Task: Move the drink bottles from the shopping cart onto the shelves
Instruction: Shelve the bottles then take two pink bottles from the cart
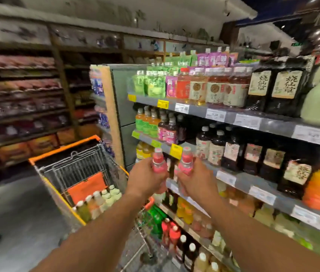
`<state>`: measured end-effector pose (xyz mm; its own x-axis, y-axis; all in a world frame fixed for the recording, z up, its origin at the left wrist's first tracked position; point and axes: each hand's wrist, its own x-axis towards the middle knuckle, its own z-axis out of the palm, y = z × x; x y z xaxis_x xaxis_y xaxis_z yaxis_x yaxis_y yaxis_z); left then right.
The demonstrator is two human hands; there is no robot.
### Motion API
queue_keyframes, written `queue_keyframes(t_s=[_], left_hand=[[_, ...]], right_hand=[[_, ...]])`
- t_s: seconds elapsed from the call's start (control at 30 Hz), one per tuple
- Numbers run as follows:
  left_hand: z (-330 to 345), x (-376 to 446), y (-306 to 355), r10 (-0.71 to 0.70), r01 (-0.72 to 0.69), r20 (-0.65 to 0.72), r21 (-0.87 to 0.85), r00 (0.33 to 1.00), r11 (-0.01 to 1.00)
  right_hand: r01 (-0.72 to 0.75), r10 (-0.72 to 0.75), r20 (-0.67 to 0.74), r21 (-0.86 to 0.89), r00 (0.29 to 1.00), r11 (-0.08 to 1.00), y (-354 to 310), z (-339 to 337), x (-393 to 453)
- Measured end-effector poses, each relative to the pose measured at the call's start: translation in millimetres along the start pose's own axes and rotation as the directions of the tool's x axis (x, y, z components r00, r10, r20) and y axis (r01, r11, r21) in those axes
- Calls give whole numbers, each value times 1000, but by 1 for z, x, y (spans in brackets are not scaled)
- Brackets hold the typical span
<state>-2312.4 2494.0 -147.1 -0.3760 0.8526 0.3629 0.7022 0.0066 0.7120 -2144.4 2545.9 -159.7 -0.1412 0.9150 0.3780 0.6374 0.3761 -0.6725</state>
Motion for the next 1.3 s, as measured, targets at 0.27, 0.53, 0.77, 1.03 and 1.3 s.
queue_keyframes(t_s=[0.27,0.53,0.77,1.03,1.3], left_hand=[[-104,9,-134,-229,248,-186,84,955,965],[-119,62,-234,-391,407,-259,9,883,913],[-90,128,-317,-534,561,-273,28,800,827],[-32,173,-435,-648,674,-238,40,723,738],[57,192,-534,-790,797,-118,35,602,602]], right_hand=[[118,-151,219,160,964,980,-96,154,9],[156,-238,435,217,869,964,-124,289,72],[176,-258,564,196,785,965,-118,392,140],[90,-177,634,167,753,982,-82,499,170],[-91,24,719,55,694,994,7,606,181]])
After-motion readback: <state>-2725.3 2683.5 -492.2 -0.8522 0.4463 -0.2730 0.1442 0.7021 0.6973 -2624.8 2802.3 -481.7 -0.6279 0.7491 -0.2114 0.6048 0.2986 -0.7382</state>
